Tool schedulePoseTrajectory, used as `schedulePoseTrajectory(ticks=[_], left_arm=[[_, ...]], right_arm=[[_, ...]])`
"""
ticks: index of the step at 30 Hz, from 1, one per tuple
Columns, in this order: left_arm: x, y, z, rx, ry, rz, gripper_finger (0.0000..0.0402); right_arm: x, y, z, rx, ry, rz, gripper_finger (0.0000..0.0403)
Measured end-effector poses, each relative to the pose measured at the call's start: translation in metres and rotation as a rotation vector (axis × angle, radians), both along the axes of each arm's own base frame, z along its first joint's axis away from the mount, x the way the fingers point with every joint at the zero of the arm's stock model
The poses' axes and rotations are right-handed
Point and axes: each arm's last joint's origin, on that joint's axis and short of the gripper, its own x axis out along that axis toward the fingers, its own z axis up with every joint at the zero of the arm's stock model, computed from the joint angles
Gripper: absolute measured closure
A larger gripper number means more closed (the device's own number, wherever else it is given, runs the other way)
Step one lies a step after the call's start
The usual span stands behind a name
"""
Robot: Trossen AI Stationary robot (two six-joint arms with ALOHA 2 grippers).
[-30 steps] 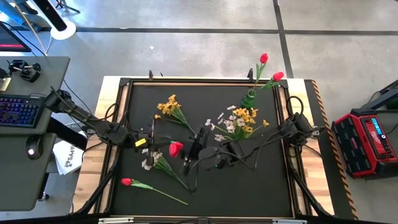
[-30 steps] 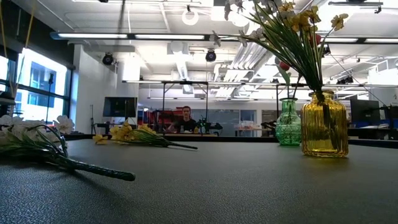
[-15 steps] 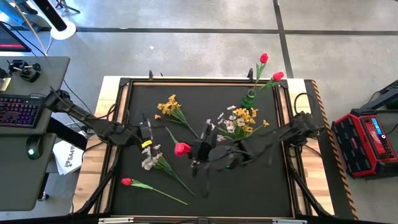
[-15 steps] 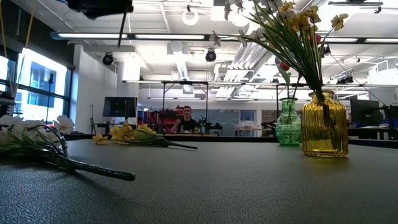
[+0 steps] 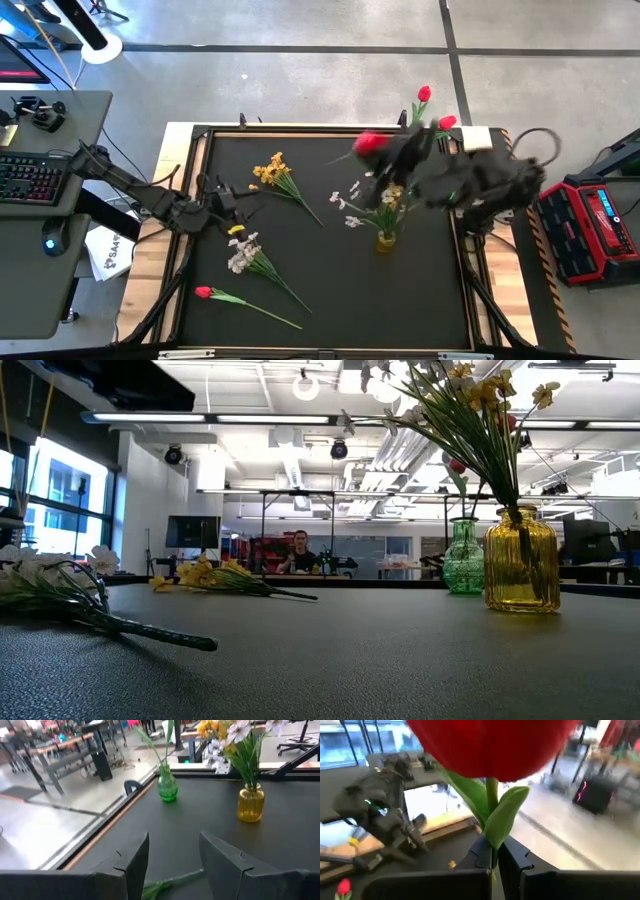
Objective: Sort flowers into vase by color
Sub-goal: Put the top red flower into the green vase
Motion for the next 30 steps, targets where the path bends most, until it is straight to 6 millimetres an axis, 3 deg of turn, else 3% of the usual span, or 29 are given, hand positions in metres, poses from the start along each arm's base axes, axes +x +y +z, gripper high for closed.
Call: schedulePoseTrajectory(ticks=[6, 12, 21, 30], left_arm=[[0.003, -0.002, -0.007, -0.025, 0.030, 0.013, 0.0240], [0.007, -0.004, -0.011, -0.017, 0.051, 0.012, 0.0240], [0.011, -0.006, -0.016, -0.040, 0.060, 0.020, 0.0240], [0.012, -0.007, -0.015, -0.057, 0.040, 0.005, 0.0240]], right_arm=[[-0.053, -0.065, -0.010, 0.152, 0.055, -0.212, 0.0402], [-0.074, -0.101, -0.028, 0.232, 0.093, -0.311, 0.0403], [-0.082, -0.131, -0.073, 0.243, 0.224, -0.436, 0.0403], [-0.110, -0.151, -0.089, 0.270, 0.169, -0.520, 0.0403]])
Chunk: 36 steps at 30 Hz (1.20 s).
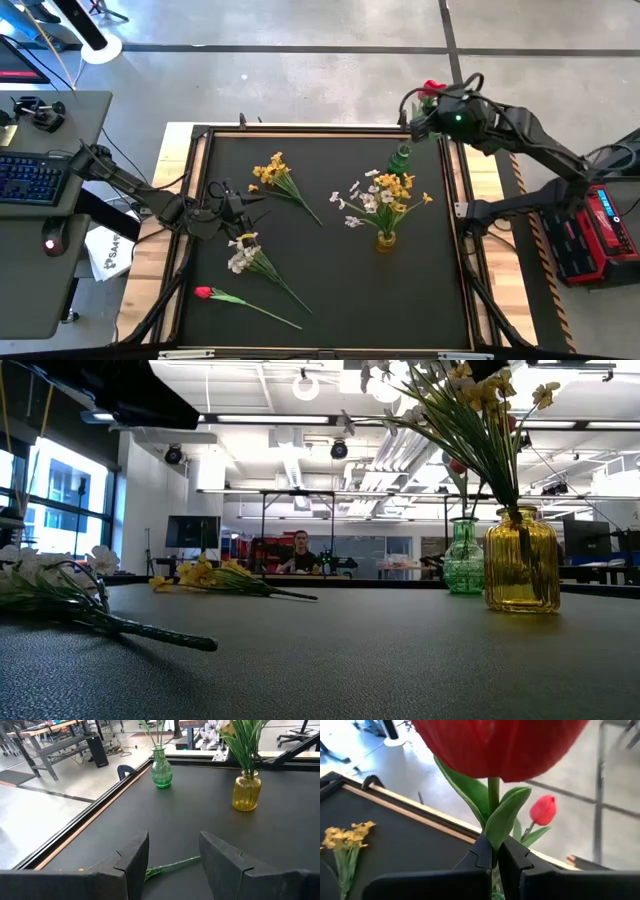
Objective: Sort flowers into vase by color
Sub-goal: Put the top red flower into the green vase
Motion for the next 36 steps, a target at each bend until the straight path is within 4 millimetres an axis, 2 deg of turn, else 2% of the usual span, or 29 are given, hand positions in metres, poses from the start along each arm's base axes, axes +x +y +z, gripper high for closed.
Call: schedulePoseTrajectory(ticks=[10, 19, 36], left_arm=[[0.001, 0.000, 0.002, -0.011, -0.023, 0.000, 0.0240], [0.002, -0.001, 0.004, -0.021, -0.044, 0.000, 0.0240], [0.004, -0.005, 0.008, -0.091, -0.076, -0.108, 0.0240]], right_arm=[[-0.003, -0.019, -0.030, 0.035, -0.056, 0.039, 0.0403], [-0.005, -0.024, -0.035, 0.059, -0.045, 0.008, 0.0403], [0.018, -0.037, -0.060, 0.161, 0.102, 0.020, 0.0396]])
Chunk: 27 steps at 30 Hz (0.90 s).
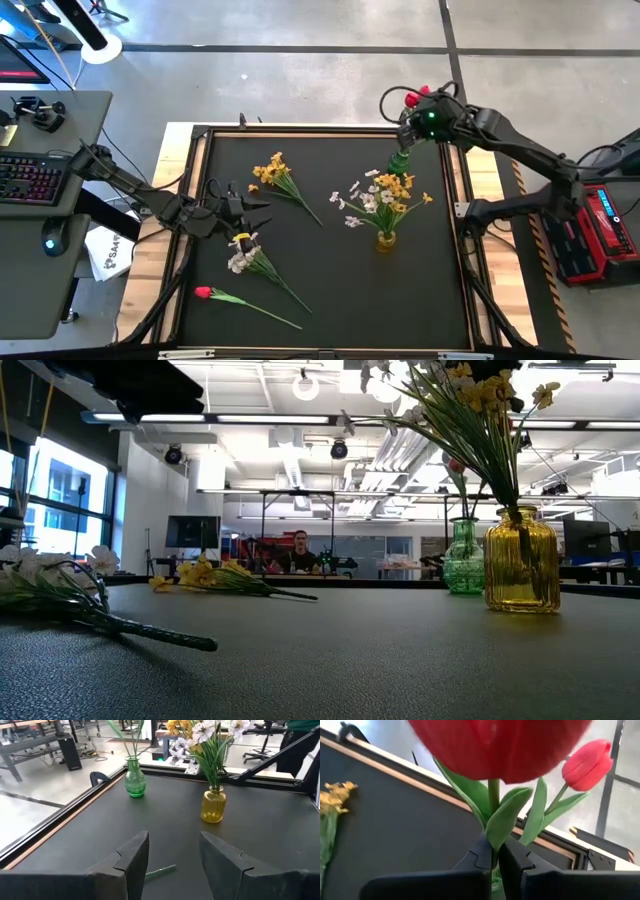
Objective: Sort flowers into vase by color
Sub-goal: Put the top red flower into the green vase, then put the yellow flowers into the yellow vase
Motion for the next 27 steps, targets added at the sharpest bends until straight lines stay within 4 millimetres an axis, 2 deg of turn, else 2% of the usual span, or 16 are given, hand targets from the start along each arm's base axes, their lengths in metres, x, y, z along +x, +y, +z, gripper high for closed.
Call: schedulePoseTrajectory(ticks=[3, 7, 11, 14, 18, 22, 27], left_arm=[[0.000, 0.000, 0.000, -0.003, -0.001, -0.006, 0.0240], [0.000, 0.000, 0.000, -0.002, 0.000, -0.006, 0.0240], [0.000, 0.000, 0.000, -0.001, 0.000, -0.006, 0.0241], [-0.001, 0.000, 0.000, -0.001, 0.000, -0.009, 0.0241], [-0.002, -0.002, 0.001, -0.002, -0.001, -0.021, 0.0241], [-0.004, -0.005, 0.009, -0.014, -0.023, -0.043, 0.0241], [-0.016, -0.011, 0.029, -0.027, -0.010, -0.097, 0.0241]], right_arm=[[0.001, -0.001, -0.004, 0.021, 0.021, -0.006, 0.0364], [0.001, -0.001, -0.006, 0.021, 0.045, -0.028, 0.0293], [0.000, -0.001, -0.004, 0.010, 0.050, -0.020, 0.0225], [-0.004, 0.001, 0.000, -0.005, 0.035, -0.026, 0.0191], [-0.011, 0.009, 0.018, -0.049, -0.039, -0.030, 0.0174], [-0.012, 0.027, 0.042, -0.097, -0.172, 0.041, 0.0172], [0.012, 0.064, 0.063, -0.194, -0.328, 0.282, 0.0171]])
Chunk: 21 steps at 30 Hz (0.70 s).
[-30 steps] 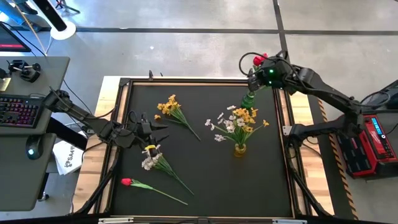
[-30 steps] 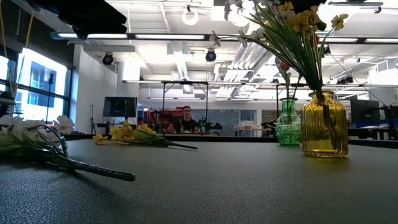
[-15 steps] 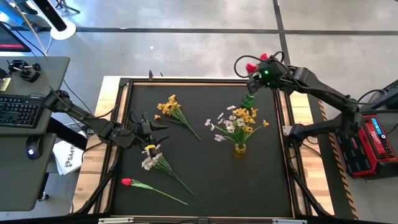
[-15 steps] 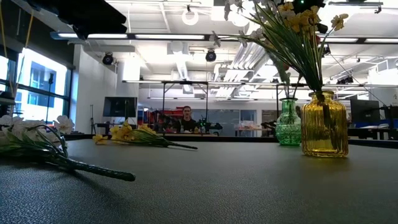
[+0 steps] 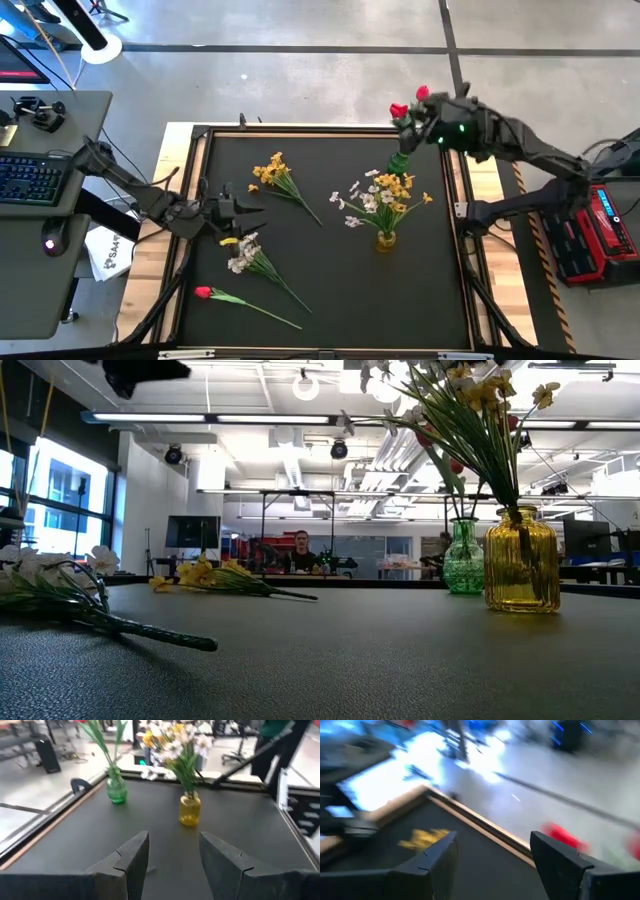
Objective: Sort flowers into vase by color
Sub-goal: Put the yellow flowers into the yellow vase
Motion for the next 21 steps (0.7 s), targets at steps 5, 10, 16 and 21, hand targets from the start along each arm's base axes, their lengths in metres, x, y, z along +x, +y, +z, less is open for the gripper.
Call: schedulePoseTrajectory(ticks=[5, 10, 16, 21], left_arm=[[-0.017, -0.002, 0.008, -0.054, 0.066, -0.033, 0.0241], [-0.031, -0.001, 0.000, -0.118, 0.143, -0.020, 0.0241], [-0.038, 0.000, -0.019, -0.118, 0.180, 0.074, 0.0241], [-0.040, 0.003, -0.039, -0.132, 0.169, 0.154, 0.0241]], right_arm=[[0.047, 0.044, 0.010, -0.191, -0.111, 0.243, 0.0171], [0.107, 0.076, -0.007, -0.353, -0.128, 0.421, 0.0171], [0.179, 0.092, -0.060, -0.381, -0.124, 0.648, 0.0171], [0.209, 0.100, -0.100, -0.460, 0.012, 0.620, 0.0171]])
